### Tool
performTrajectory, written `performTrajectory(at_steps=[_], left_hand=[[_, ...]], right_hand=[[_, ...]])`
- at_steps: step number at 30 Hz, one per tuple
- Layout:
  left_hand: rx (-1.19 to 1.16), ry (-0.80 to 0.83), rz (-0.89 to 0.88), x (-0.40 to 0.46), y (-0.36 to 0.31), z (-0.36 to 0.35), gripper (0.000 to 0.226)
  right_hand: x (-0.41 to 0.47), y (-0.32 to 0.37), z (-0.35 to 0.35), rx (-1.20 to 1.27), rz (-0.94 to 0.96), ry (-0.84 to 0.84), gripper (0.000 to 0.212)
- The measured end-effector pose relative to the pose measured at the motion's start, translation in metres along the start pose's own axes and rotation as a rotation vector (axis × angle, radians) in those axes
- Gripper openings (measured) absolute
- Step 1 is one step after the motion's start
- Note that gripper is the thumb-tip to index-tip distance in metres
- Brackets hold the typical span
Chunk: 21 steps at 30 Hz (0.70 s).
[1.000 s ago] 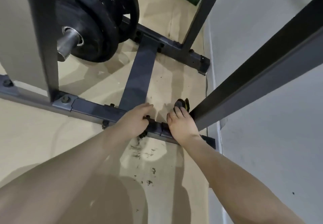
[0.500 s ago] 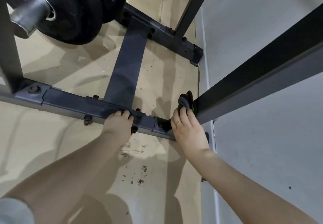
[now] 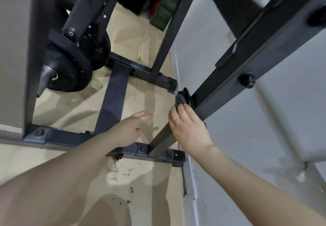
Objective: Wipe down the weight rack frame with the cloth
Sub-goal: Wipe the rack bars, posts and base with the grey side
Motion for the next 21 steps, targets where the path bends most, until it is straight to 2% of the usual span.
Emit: performTrajectory(at_steps=[3,5,8,10,12,15,18,21], left_hand=[[-0.315,-0.022,-0.080,-0.002,-0.056,0.030,0.057],[-0.374,-0.033,-0.199,-0.005,-0.090,0.051,0.066],[-0.458,-0.093,-0.315,-0.019,-0.126,0.075,0.074],[-0.493,-0.090,-0.347,-0.026,-0.145,0.084,0.074],[-0.515,-0.045,-0.363,-0.027,-0.156,0.089,0.074],[-0.513,0.068,-0.353,-0.019,-0.166,0.086,0.079],[-0.527,0.160,-0.305,-0.017,-0.177,0.068,0.081],[-0.538,0.200,-0.265,-0.019,-0.184,0.060,0.081]], right_hand=[[0.001,0.007,0.004,0.064,0.166,0.155,0.045],[0.003,-0.021,0.021,0.058,0.103,0.167,0.045],[-0.009,-0.072,0.058,0.002,-0.073,0.023,0.038],[-0.021,-0.095,0.076,-0.051,-0.159,-0.051,0.052],[-0.032,-0.116,0.092,-0.111,-0.241,-0.117,0.054],[-0.040,-0.162,0.104,-0.082,-0.395,-0.215,0.040],[-0.032,-0.179,0.099,-0.045,-0.343,-0.242,0.037],[-0.022,-0.155,0.083,-0.037,-0.167,-0.163,0.033]])
Point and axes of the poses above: each hand's wrist, its own x-axis towards the middle knuckle, its own z-axis out of the back of the hand, y = z × x, the point moved 5 cm from there along x, towards the middle knuckle
